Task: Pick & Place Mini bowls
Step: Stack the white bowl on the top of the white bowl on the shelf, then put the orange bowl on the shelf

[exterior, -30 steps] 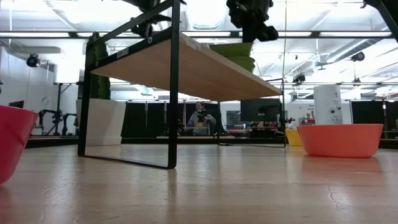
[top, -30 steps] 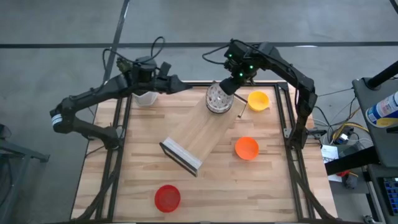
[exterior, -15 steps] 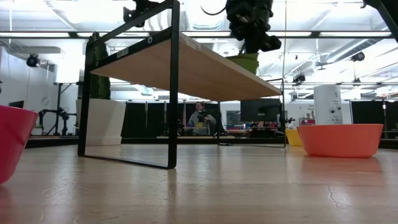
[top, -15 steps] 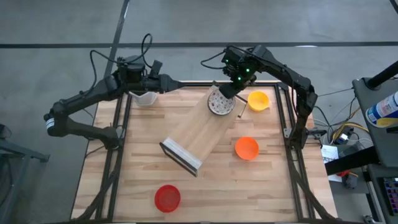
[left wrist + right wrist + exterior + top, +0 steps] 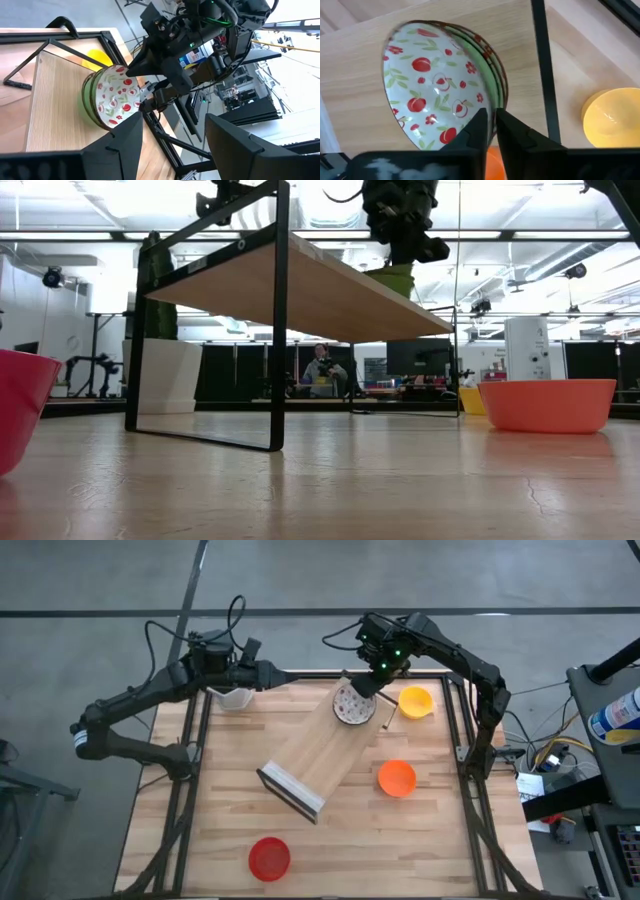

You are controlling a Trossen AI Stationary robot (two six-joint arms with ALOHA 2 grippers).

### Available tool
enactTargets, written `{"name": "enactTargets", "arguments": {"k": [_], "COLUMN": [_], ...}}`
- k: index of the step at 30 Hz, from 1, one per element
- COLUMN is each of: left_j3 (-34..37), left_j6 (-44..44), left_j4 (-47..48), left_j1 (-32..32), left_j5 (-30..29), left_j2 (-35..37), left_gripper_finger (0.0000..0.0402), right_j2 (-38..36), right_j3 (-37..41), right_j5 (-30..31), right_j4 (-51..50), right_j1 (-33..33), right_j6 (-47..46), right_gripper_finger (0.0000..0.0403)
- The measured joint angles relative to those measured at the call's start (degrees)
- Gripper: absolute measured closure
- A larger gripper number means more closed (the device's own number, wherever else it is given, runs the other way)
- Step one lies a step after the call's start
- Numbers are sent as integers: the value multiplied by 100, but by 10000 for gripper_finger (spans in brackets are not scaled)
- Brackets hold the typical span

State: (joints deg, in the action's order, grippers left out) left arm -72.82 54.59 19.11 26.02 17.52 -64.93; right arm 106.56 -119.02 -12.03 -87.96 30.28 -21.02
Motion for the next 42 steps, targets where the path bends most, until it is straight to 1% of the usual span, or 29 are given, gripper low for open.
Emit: {"name": "enactTargets", "arguments": {"k": [4,8,10,13,18,25,29,37,42], "left_j3": [0,0,0,0,0,0,0,0,0], "left_j6": [2,4,3,3,3,2,3,2,2], "left_j4": [0,2,2,4,52,83,83,79,79], "left_j1": [0,0,0,0,-4,-4,-9,-13,-13], "left_j5": [-1,-1,0,0,0,0,0,0,0], "left_j2": [0,-1,0,-1,-2,-1,-2,-2,-2], "left_gripper_finger": [197,197,197,197,197,197,197,197,197], "right_j2": [0,-1,-7,-7,-6,11,11,11,11], "right_j3": [-11,-188,-279,-348,-346,-271,-247,1,87], "right_j5": [0,2,46,172,-25,-11,-2,-1,0], "right_j4": [2,9,9,4,-197,-168,-118,-53,2], "right_j1": [0,11,17,15,1,8,11,11,11], "right_j6": [92,99,68,45,30,125,176,176,229], "right_gripper_finger": [319,282,271,268,291,346,368,384,385]}}
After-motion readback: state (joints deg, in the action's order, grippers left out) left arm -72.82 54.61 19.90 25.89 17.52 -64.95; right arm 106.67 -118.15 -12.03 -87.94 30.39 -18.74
